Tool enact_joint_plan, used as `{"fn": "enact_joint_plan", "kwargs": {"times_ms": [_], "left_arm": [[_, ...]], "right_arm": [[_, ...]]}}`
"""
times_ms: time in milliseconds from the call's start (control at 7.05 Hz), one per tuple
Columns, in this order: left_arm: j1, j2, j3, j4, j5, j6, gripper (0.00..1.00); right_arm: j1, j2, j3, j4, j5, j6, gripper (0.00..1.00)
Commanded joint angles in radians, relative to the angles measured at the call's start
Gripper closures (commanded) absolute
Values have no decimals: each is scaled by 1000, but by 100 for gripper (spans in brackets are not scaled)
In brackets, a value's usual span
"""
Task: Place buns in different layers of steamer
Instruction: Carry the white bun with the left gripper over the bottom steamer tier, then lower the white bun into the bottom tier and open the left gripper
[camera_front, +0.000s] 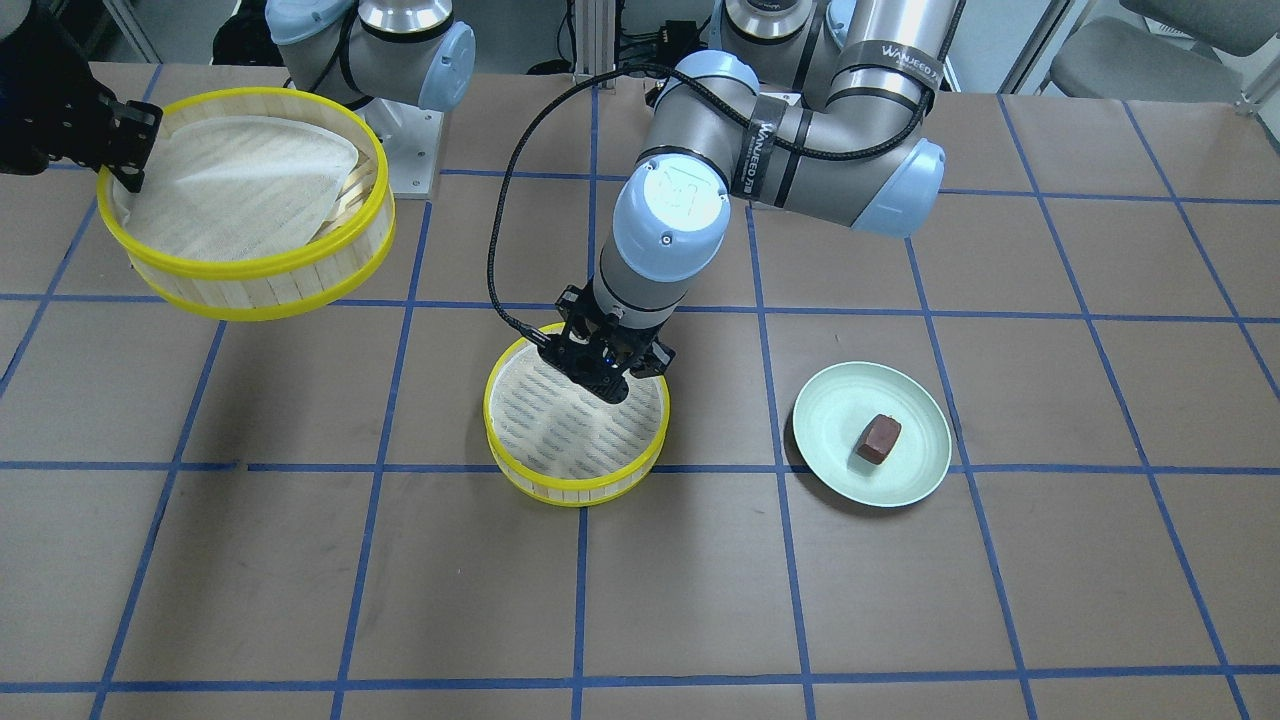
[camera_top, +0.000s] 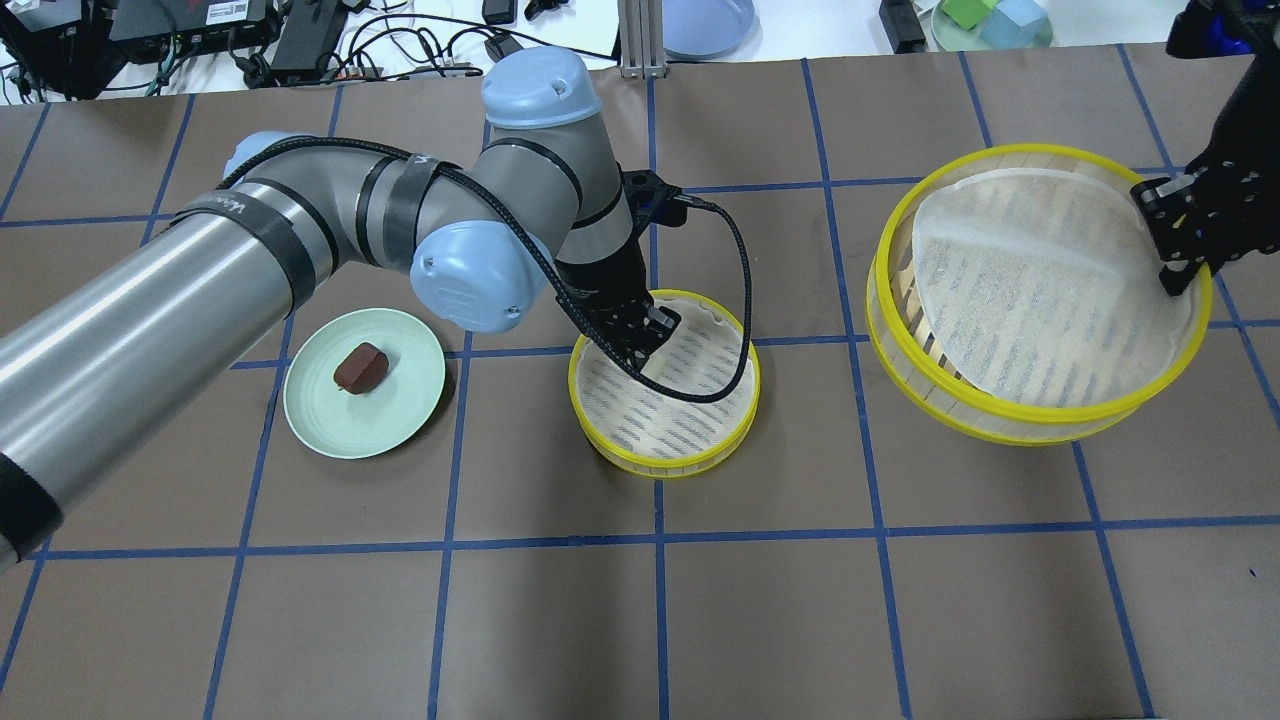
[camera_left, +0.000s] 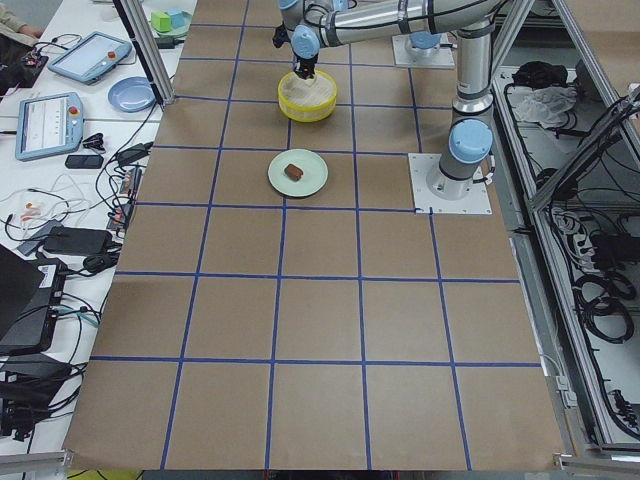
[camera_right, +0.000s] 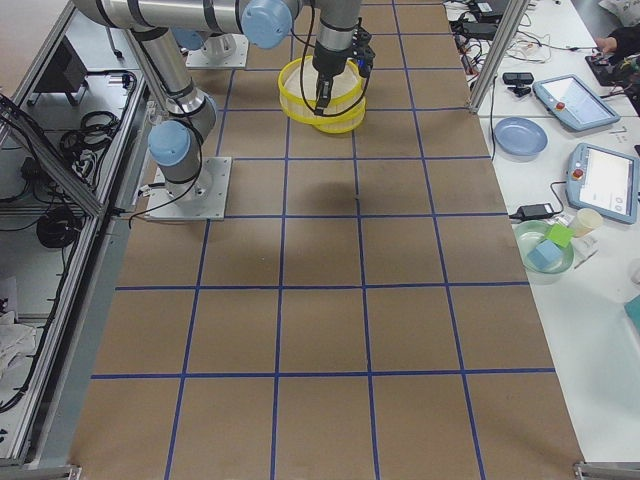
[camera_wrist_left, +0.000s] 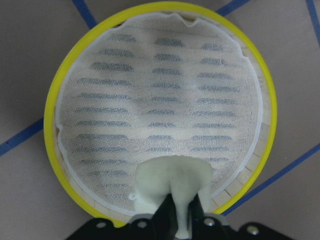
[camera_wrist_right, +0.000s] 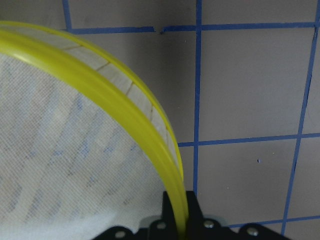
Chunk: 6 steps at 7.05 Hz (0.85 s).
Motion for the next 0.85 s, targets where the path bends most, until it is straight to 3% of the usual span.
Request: {"fn": "enact_joint_plan", "kwargs": {"times_ms": [0, 142, 284, 709], "left_arm": [[-2, -30, -2, 30, -1, -3, 79], [-2, -38, -2, 59, -3, -19, 20], [-4, -40, -2, 71, -3, -57, 0], [-4, -37, -2, 73, -3, -62, 0]], "right_arm": [[0, 0, 0, 2, 6, -1, 100], [0, 0, 2, 5, 7, -1, 100], [0, 0, 2, 10, 7, -1, 100], [0, 9, 2, 11, 9, 6, 100]]}}
